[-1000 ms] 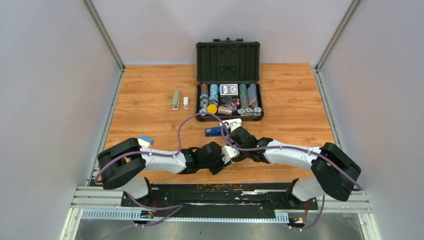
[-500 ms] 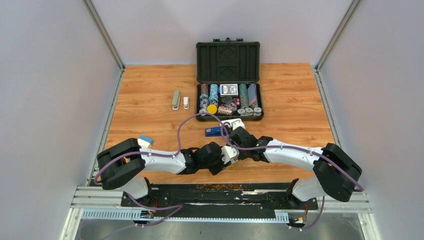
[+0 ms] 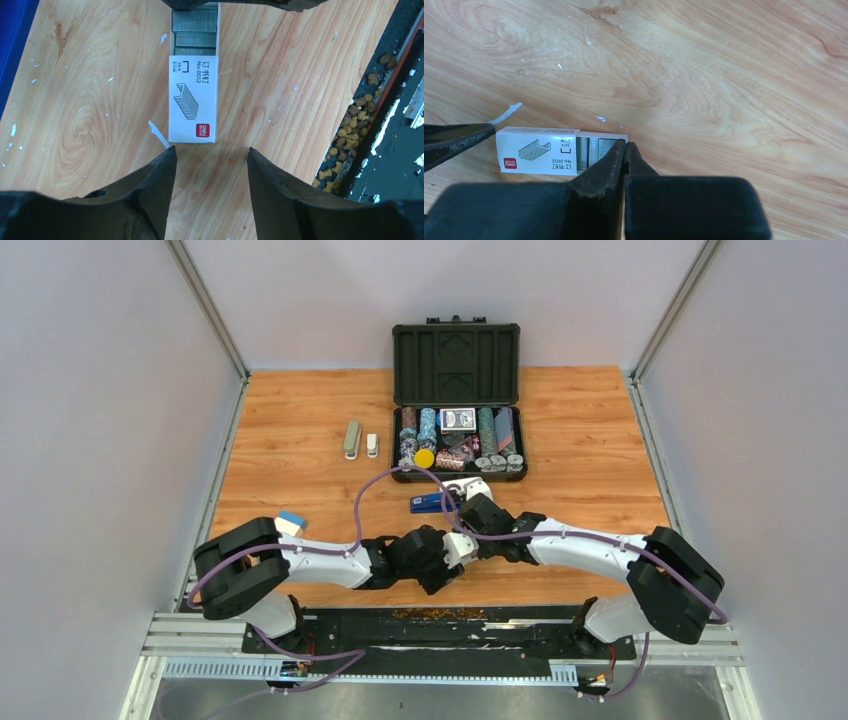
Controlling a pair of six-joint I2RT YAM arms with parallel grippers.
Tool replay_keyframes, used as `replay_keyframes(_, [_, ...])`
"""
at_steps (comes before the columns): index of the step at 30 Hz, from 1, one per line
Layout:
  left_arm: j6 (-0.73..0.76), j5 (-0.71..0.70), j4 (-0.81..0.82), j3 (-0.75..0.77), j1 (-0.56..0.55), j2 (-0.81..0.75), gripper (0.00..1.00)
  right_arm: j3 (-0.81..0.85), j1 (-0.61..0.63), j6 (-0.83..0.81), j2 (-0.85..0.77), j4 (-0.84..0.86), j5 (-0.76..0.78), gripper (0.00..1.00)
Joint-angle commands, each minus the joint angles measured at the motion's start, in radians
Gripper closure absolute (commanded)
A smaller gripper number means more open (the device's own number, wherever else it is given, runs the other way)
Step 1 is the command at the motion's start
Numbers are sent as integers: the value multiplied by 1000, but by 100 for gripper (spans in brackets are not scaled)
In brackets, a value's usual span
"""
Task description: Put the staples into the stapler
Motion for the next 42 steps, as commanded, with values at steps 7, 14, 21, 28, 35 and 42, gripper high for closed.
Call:
replay_keyframes(7, [59,-66,26,5,-32,-87,18,-23,28,-41,-28,21,-46,100])
replay_keyframes(14, [145,-72,33,79,-32,-14,20,-31,28,-41,-28,37,-65,100])
replay_keyframes(21, [139,-46,76,94,-32,26,24,-37,29,-39,-30,47,-77,100])
replay_keyframes(28, [112,-8,124,86,-32,53,30,-39,28,-39,-27,56,-83,100])
replay_keyframes(35, [94,-4,162,58,-32,32,33,-43,29,-36,-34,57,-84,100])
replay_keyframes(42, [94,-4,155,46,-32,53,48,-46,28,-40,-48,50,-67,100])
